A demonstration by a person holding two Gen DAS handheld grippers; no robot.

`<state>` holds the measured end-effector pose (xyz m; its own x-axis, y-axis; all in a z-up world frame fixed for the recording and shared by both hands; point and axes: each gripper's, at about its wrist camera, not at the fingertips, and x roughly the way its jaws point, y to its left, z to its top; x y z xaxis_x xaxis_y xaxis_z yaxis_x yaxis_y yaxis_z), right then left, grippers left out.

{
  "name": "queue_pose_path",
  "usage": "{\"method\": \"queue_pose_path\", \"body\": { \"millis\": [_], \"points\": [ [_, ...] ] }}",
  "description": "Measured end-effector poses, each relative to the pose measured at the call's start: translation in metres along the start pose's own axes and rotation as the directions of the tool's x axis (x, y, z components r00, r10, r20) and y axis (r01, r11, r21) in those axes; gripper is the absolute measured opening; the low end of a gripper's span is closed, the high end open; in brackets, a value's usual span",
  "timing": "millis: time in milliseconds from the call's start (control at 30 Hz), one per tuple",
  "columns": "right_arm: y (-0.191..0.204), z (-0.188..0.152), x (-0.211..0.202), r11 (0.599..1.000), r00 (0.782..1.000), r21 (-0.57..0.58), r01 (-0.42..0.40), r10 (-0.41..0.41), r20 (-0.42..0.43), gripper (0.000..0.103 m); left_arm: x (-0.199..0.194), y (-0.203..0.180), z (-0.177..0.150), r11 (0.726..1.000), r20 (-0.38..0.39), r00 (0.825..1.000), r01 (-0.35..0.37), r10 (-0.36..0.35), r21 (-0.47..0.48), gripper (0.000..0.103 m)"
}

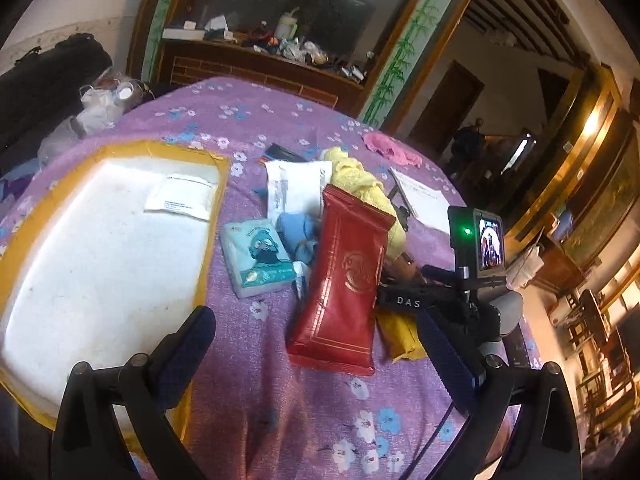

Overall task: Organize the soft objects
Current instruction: 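Move the left tool toward the red snack packet, then grasp the red snack packet with the left tool while the right tool grasps the yellow packet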

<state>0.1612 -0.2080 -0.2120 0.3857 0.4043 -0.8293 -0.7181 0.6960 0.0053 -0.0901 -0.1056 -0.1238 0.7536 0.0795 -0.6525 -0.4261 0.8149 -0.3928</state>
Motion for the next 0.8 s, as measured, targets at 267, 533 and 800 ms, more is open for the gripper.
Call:
{"method": "queue_pose_path", "body": {
  "millis": [267,533,800],
  "points": [
    [0.0,0.0,0.0,1.0,1.0,0.001,0.001,-0.001,0.0,0.103,0.024,-0.03,0.021,0.981,-0.069,0.987,-0.133,0.144,0.142,0.102],
    [-0.002,0.006,-0.001,1.0,0.999,-0.015,-0.014,0.013,-0.034,0.103,0.064,-0.042,0.035,0.963,-0.152,0.971,-0.147,0.184,0.225,0.101],
    [-0.049,-0.024,-0.073,0.956,0.96,0.12,-0.268,0.254,0.116,0.103,0.112,-0.048,0.043,0.976,-0.26,0.957,-0.078,0.13,0.203,0.095]
  ]
}}
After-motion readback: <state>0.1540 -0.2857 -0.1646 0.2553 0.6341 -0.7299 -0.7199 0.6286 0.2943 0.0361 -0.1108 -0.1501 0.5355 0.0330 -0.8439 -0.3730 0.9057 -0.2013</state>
